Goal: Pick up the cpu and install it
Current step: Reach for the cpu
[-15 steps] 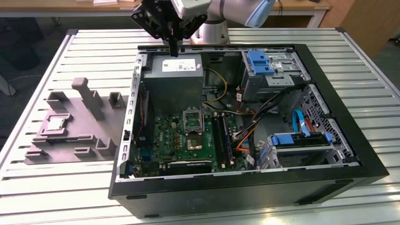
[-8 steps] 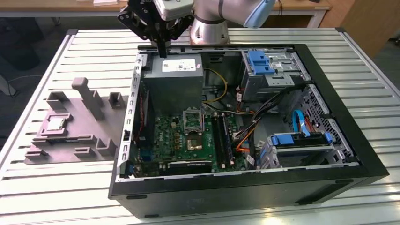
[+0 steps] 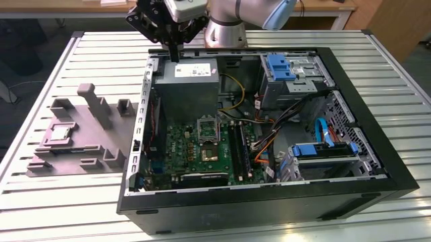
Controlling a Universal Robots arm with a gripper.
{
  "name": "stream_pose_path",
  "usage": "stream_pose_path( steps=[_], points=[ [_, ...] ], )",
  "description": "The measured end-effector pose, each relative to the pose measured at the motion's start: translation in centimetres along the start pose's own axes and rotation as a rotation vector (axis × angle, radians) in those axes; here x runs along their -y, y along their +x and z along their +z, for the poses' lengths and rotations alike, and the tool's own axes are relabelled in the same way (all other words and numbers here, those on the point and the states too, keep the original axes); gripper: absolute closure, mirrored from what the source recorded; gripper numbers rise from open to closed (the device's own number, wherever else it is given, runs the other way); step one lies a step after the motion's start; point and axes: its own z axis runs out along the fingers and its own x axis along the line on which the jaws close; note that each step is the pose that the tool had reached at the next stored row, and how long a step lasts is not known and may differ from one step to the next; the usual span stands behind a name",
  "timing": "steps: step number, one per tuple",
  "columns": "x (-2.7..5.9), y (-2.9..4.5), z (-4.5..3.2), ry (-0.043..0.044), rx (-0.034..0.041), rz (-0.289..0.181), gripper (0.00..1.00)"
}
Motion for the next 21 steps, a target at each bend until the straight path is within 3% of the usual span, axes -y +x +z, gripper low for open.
stream_pose_path(
  steps=[21],
  points=[
    [0.03,0.42,0.03,0.0000,0.0000,0.000,0.89]
  ],
)
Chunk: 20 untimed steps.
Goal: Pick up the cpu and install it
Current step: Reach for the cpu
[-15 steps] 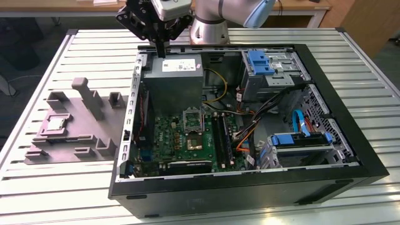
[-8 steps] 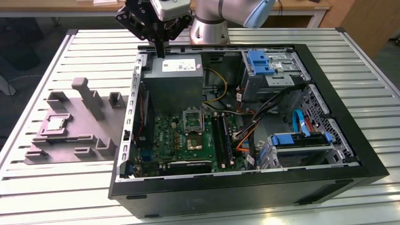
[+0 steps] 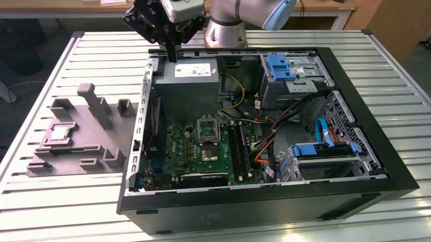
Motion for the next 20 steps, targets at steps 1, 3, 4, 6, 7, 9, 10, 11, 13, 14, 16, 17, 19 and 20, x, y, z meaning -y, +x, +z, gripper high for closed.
stream_pose_path(
  steps=[1,3,4,6,7,9,10,11,13,14,16,17,19,20],
  points=[
    [0.00,0.02,0.00,0.0000,0.0000,0.000,0.89],
    [0.00,0.06,0.01,0.0000,0.0000,0.000,0.89],
    [0.01,0.09,0.01,0.0000,0.0000,0.000,0.89],
    [0.01,0.17,0.01,0.0000,0.0000,0.000,0.89],
    [0.02,0.20,0.01,0.0001,0.0000,0.000,0.89],
    [0.02,0.24,0.02,0.0000,0.0000,0.000,0.89],
    [0.02,0.29,0.02,-0.0001,0.0000,0.000,0.89],
    [0.03,0.34,0.02,0.0000,0.0000,0.000,0.89],
    [0.04,0.44,0.03,0.0000,0.0000,0.000,0.89],
    [0.04,0.49,0.03,-0.0001,0.0000,0.000,0.89],
    [0.04,0.57,0.03,0.0000,0.0000,0.000,0.89],
    [0.05,0.61,0.03,0.0000,0.0000,0.000,0.89],
    [0.05,0.66,0.04,0.0000,0.0000,0.000,0.89],
    [0.06,0.70,0.04,0.0000,0.0000,0.000,0.89]
  ],
)
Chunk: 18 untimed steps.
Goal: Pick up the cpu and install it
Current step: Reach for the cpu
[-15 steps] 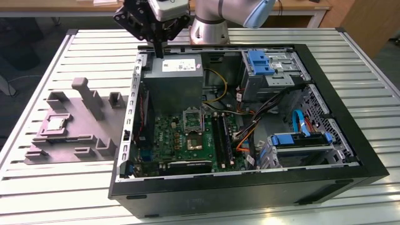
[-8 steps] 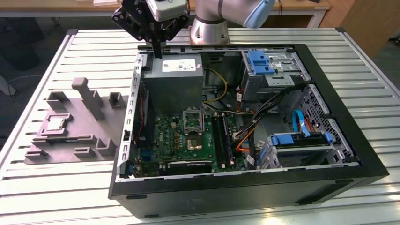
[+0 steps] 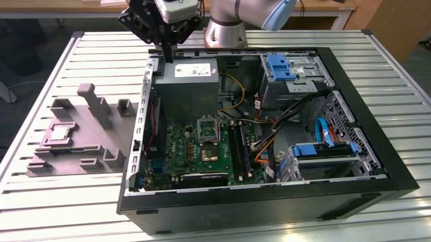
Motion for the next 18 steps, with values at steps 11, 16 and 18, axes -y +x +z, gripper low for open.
stream_pose_path(
  steps=[11,16,18],
  points=[
    [0.03,0.32,0.03,0.0000,0.0000,0.000,0.89],
    [0.04,0.45,0.04,0.0000,0.0000,0.000,0.89],
    [0.04,0.51,0.04,0.0000,0.0000,0.000,0.89]
  ],
)
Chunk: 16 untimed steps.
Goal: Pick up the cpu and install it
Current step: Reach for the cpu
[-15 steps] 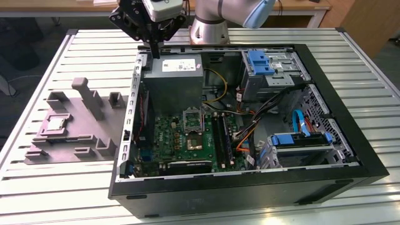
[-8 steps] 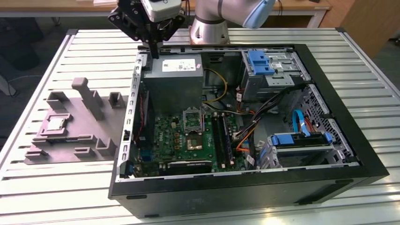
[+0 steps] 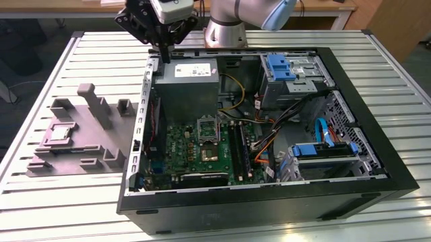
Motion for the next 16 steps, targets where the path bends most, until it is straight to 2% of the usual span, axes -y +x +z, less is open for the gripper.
stream_pose_path(
  steps=[16],
  points=[
    [0.04,0.48,0.05,0.0000,0.0000,0.000,0.89]
  ],
)
